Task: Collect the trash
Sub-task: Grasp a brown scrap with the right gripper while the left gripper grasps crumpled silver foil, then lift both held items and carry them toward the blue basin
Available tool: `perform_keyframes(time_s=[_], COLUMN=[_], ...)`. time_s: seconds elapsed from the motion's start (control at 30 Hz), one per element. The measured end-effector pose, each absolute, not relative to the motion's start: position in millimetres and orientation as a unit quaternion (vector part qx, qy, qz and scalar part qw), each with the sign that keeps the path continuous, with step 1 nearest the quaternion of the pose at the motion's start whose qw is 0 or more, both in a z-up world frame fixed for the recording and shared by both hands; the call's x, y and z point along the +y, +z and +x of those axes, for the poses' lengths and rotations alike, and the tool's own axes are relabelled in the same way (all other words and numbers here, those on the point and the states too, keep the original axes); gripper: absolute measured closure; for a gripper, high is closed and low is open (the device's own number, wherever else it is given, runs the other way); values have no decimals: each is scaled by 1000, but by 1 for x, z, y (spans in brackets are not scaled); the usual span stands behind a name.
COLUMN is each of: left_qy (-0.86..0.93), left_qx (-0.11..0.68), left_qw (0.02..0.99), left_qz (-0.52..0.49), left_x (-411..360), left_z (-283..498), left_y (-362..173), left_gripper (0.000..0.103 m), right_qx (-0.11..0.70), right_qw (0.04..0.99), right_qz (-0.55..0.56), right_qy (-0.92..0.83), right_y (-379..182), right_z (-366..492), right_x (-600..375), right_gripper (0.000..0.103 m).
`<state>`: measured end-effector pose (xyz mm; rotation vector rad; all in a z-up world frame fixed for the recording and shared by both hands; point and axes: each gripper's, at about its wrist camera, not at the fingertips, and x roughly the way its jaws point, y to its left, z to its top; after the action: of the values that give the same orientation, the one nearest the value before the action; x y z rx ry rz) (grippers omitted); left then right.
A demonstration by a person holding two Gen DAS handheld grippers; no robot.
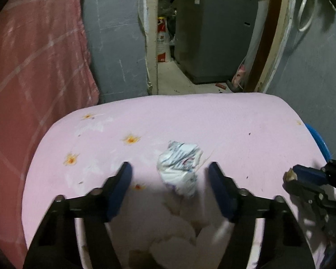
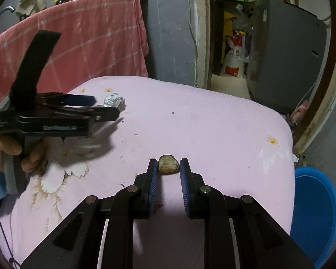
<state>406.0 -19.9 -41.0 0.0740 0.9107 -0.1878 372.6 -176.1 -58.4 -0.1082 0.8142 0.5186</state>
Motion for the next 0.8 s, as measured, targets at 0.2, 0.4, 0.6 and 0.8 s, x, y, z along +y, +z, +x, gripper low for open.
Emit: perform_keyframes(time_s=[0.2, 0.4, 0.6, 0.8], left_qy=[-98, -100, -115, -123], left_qx=[436, 432, 393, 320], left_qw=[892, 895, 912, 939], left_qz=[69, 51, 5, -21], left_x=[-37, -39, -39, -50], left_z=[401, 389, 363, 327], left_y=[-46, -43, -26, -6], left_gripper=[73, 75, 75, 75], right_qx=[392, 382, 328, 246], right_qw=[884, 892, 917, 945], right_qz=[-50, -33, 1, 40], right_qy=[249, 239, 225, 212], right_y=[-59, -59, -50, -32], right_z=[369, 365, 348, 321], right_x=[-178, -185, -200, -219], right_gripper=[85, 85, 85, 85])
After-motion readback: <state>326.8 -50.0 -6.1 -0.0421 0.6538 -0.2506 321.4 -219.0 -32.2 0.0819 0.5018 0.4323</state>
